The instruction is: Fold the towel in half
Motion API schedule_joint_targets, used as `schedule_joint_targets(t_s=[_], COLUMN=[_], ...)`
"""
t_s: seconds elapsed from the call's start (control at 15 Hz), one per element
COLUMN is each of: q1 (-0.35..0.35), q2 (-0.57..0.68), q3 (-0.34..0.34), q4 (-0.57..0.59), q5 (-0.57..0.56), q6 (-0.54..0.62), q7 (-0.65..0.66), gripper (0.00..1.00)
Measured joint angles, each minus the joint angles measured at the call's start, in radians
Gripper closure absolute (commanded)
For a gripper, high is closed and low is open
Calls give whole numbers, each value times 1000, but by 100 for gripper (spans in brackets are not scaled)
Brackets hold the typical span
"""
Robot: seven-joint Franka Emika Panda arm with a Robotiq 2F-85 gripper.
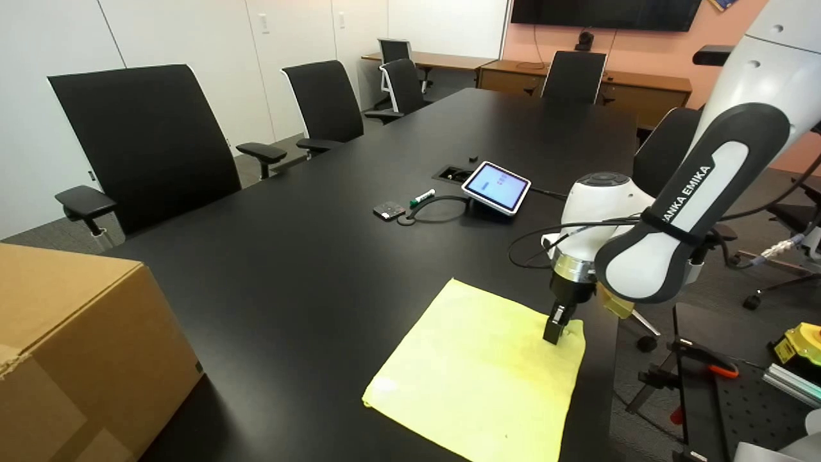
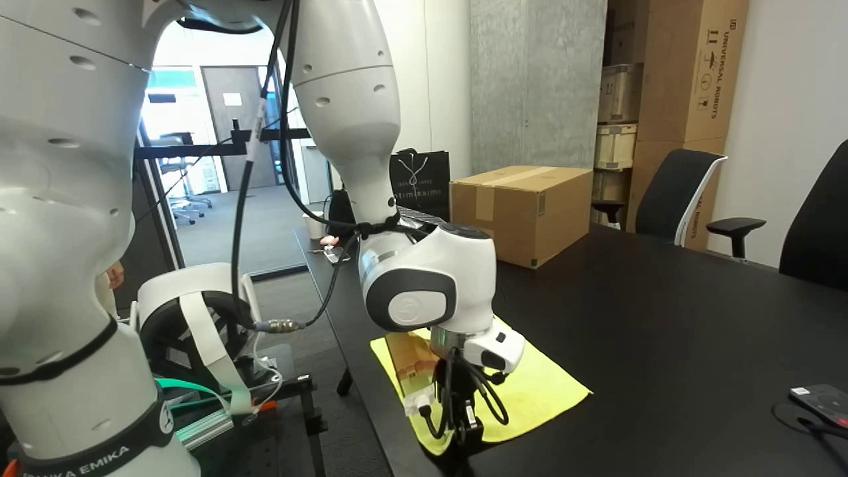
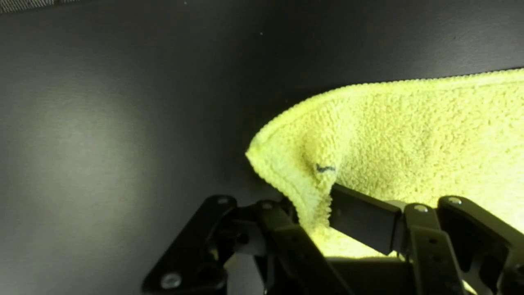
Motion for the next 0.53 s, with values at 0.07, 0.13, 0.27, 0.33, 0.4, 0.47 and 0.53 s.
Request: schedule_joint_targets(t_s=[0.07, 0.13, 0.27, 0.33, 0.4, 0.47, 0.53], q1=[10, 21, 46, 56, 65, 71, 75], q2=[-4, -11, -29, -40, -51, -64, -75], q3=[-5, -10, -27, -36, -43, -51, -58], q4=[0, 0, 2, 5, 8, 13, 19], q5=[-1, -2, -9, -13, -15, -20, -28], q6=[-7, -13, -27, -32, -35, -39, -45], q7=[11, 24, 54, 67, 78, 90, 102], gripper=[95, 94, 93, 93, 93, 94, 94])
